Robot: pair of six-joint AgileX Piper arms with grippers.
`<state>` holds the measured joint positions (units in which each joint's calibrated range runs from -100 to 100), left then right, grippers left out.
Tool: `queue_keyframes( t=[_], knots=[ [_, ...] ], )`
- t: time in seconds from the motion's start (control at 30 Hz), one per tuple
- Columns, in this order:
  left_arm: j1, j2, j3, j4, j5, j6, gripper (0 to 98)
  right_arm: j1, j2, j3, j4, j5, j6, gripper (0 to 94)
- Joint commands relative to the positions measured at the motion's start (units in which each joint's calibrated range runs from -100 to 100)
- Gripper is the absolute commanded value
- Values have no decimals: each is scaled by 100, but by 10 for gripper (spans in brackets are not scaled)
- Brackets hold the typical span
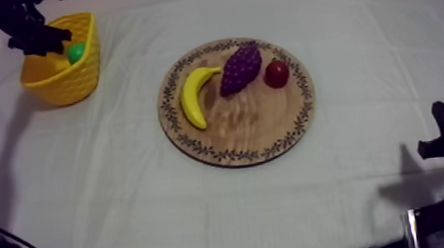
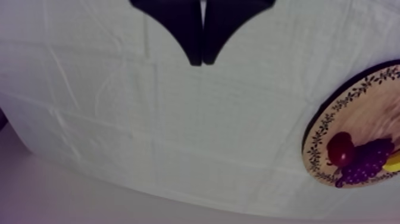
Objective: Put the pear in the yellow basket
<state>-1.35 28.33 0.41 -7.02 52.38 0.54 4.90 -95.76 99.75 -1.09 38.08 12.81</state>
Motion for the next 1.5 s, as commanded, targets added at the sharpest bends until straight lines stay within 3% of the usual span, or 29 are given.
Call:
queue_keyframes(
  t=[0.0,0.2,0.47,0.6,0.77,1.03,1.3,1.47],
  knots=[
    [-27,-549,445,90,-121,-95,114,0,1,3,-1,-1,1,3],
    [-125,-2043,1741,362,-449,-170,13,0,1,3,-1,-1,1,3],
    [-258,-4597,3743,531,-760,-60,1,0,1,3,-1,-1,1,3],
    [-467,-5981,5071,753,-1208,-167,0,0,1,3,-1,-1,1,3],
    [-529,-7623,6597,837,-1778,-137,0,0,1,3,-1,-1,1,3],
    [-281,-10028,8468,816,-2349,156,0,0,1,3,-1,-1,1,3],
    [181,-12161,9308,398,-1792,698,0,0,1,3,-1,-1,1,3],
    [255,-12695,9637,421,-1521,677,0,0,1,3,-1,-1,1,3]
  ],
)
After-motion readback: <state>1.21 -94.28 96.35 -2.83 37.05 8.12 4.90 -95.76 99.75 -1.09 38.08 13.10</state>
